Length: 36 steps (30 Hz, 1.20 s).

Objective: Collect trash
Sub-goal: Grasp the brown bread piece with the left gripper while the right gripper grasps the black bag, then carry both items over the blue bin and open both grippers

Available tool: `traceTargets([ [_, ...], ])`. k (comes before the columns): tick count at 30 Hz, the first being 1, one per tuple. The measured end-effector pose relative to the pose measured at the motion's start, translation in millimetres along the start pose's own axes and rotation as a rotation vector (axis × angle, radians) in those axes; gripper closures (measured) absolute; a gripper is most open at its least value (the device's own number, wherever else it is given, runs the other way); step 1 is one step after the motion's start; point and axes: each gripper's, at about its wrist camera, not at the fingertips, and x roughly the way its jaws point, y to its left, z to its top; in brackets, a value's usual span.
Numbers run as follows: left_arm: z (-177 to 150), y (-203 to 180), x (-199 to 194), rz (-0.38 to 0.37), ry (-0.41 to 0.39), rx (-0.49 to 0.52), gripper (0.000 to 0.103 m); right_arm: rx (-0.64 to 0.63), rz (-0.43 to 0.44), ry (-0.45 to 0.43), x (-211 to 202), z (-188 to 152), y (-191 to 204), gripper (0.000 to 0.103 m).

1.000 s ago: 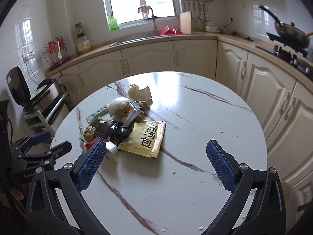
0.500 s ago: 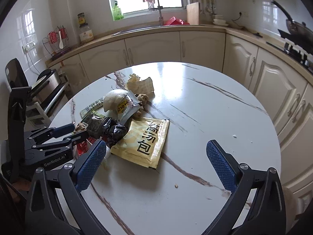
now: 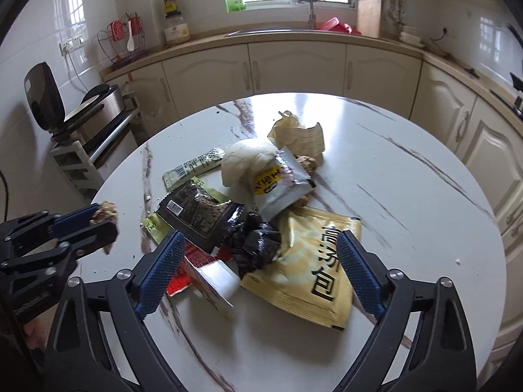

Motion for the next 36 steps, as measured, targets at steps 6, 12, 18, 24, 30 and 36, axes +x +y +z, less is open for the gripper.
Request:
traceTargets([
  [6,-16,20,-25,0.011,0.002,-0.024,0.08,-0.015,-0.015,0.027,15,-3,5,0.035],
  [12,-24,24,-39,0.0,0.01,-0.031,0.08,-0.022,-0.02,0.02,14,-7,-2,0.066],
  [18,-32,28,-58,-0.019,-0.002,-0.052,0.08,-0.011,-0.028,-0.015,-4,-8,-8,0.086],
  [24,-45,38,-87,-0.016,-0.023,-0.069,0.08,0.006,-0.073,-0.054,-28,-10,-12,0.087],
  [30,-73,64,-125,0.015,-0.037,-0.11,0.08,-0.003,-0.051,-0.132,-70,-8,10,0.087],
  [36,-114,108,-153,0.075,-0.005,-0.177,0.08,-0.09,0.138,-0.178,-98,-4,89,0.086],
])
